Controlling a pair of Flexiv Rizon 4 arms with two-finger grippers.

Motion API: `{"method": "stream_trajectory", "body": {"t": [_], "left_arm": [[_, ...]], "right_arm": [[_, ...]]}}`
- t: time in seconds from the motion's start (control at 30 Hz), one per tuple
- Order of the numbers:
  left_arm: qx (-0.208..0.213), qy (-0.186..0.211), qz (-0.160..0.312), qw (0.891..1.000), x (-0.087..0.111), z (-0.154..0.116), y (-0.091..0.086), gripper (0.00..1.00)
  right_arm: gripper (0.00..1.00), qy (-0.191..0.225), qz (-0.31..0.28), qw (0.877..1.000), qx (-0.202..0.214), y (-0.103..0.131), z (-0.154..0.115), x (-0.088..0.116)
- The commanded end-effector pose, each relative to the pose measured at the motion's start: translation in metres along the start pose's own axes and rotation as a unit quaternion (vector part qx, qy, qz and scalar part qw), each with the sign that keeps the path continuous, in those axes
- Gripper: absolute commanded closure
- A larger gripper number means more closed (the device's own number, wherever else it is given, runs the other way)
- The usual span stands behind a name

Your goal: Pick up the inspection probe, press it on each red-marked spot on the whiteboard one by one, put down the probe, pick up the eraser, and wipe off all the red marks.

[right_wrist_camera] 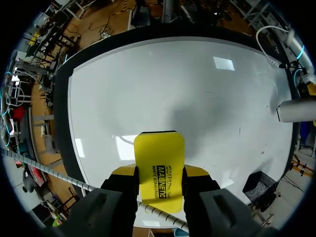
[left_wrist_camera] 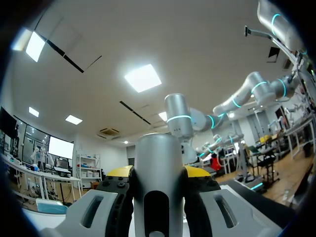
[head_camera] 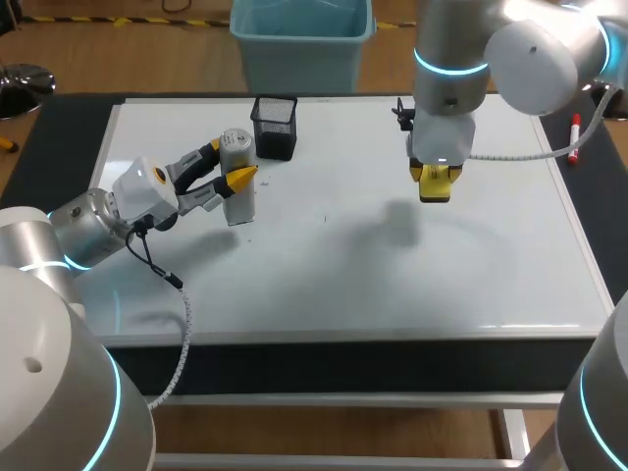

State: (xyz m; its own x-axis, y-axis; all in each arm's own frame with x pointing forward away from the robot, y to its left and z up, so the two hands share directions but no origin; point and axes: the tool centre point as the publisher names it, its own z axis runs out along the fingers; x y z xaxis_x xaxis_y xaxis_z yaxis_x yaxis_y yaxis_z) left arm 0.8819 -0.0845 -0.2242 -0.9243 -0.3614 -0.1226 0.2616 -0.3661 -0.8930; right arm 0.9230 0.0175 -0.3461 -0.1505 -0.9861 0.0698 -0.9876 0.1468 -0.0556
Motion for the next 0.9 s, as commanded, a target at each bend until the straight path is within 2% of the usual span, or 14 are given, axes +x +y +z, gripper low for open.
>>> {"method": "stream_trajectory", "body": {"t": [0.03,0.33,0.63,0.9], "left_arm": [[0.000,-0.001,0.001,1.000,0.000,0.001,-0.001,1.00],[0.000,-0.001,0.001,1.000,0.000,0.001,-0.001,1.00],[0.000,-0.001,0.001,1.000,0.000,0.001,-0.001,1.00],[0.000,-0.001,0.001,1.000,0.000,0.001,-0.001,1.00]], "right_arm": [[1.00,0.001,-0.001,1.000,0.001,0.000,-0.001,0.001],[1.00,-0.009,-0.045,0.999,0.021,-0.041,0.002,-0.044],[1.00,-0.018,-0.091,0.996,0.008,-0.076,0.015,-0.098],[1.00,-0.014,-0.113,0.994,-0.008,-0.106,0.027,-0.128]]}}
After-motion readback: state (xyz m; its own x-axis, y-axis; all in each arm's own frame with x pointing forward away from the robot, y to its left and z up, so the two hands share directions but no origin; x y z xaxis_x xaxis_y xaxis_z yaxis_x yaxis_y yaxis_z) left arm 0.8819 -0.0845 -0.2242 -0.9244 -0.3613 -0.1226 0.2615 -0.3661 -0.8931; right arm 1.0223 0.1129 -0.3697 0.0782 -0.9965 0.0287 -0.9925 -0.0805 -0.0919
